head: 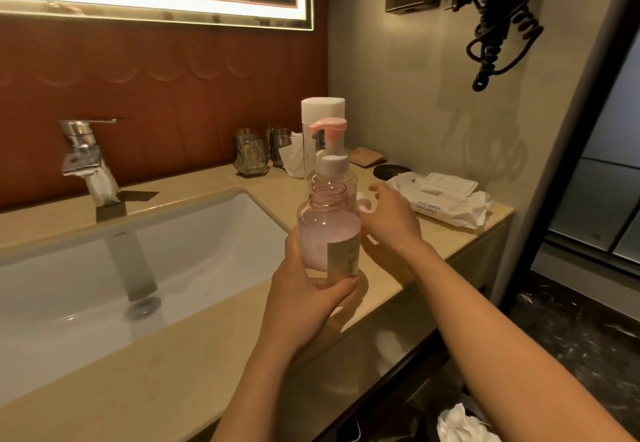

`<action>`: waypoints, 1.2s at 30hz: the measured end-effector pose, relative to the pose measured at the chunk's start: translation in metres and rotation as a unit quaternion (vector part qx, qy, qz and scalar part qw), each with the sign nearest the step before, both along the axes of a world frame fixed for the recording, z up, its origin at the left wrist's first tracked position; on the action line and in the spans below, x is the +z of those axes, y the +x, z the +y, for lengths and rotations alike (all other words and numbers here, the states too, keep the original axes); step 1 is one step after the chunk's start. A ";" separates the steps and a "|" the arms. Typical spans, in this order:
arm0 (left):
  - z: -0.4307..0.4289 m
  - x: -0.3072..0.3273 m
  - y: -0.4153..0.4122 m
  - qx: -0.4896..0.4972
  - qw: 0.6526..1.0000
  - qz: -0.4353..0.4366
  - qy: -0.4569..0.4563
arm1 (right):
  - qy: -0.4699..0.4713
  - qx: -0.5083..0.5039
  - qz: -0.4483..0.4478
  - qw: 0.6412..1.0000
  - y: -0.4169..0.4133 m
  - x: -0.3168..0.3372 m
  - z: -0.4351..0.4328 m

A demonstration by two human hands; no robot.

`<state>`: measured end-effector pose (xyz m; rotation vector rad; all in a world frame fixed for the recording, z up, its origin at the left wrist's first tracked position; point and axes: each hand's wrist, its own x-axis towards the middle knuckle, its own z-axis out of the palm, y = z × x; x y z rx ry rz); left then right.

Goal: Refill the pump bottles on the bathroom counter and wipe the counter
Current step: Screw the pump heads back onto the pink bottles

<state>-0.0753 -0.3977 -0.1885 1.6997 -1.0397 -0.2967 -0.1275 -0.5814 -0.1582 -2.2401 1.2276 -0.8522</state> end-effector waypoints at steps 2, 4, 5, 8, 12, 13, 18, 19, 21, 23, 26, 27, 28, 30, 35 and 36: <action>0.000 0.000 0.000 0.002 1.000 -0.003 -0.001 | -0.014 -0.019 -0.004 1.000 -0.003 -0.007 0.002; 0.000 0.000 0.000 0.002 1.000 -0.009 -0.002 | -0.021 -0.026 -0.019 0.999 -0.007 -0.014 0.005; 0.000 0.000 0.000 0.001 1.000 -0.010 -0.002 | -0.017 -0.027 -0.024 0.999 -0.010 -0.016 0.006; 0.000 -0.001 0.000 0.002 1.000 -0.013 -0.004 | 0.013 -0.029 -0.048 0.998 -0.016 -0.017 0.006; 0.002 0.002 -0.002 0.001 1.000 -0.012 -0.004 | 0.050 -0.043 -0.109 0.992 -0.027 -0.016 0.006; 0.002 0.002 -0.002 0.000 1.000 -0.011 -0.005 | 0.056 -0.046 -0.125 0.989 -0.031 -0.016 0.006; 0.003 0.002 -0.002 0.003 1.000 -0.010 -0.008 | 0.084 -0.067 -0.245 0.964 -0.055 -0.009 0.009; 0.004 0.002 -0.002 0.004 1.000 -0.011 -0.009 | 0.078 -0.076 -0.270 0.957 -0.060 -0.007 0.009; 0.004 0.001 -0.002 0.003 1.000 -0.012 -0.015 | 0.057 -0.094 -0.319 0.941 -0.072 -0.002 0.010; 0.003 0.000 0.000 0.003 1.000 -0.004 -0.021 | 0.027 -0.112 -0.369 0.922 -0.081 0.006 0.012; 0.002 -0.001 0.000 0.002 1.000 -0.002 -0.025 | -0.022 -0.126 -0.425 0.896 -0.091 0.024 0.017; 0.002 -0.002 0.000 0.002 1.000 -0.003 -0.026 | -0.036 -0.128 -0.439 0.888 -0.092 0.031 0.020; 0.002 -0.002 0.000 0.002 1.000 -0.003 -0.027 | -0.051 -0.128 -0.452 0.881 -0.092 0.037 0.022; 0.002 -0.003 0.000 0.004 1.000 -0.002 -0.029 | -0.085 -0.116 -0.463 0.874 -0.093 0.050 0.028; 0.002 -0.001 -0.001 -0.001 1.000 0.002 -0.027 | -0.149 -0.041 -0.465 0.872 -0.089 0.088 0.053; 0.002 -0.001 -0.001 -0.001 1.000 0.003 -0.026 | -0.162 -0.020 -0.464 0.870 -0.087 0.096 0.059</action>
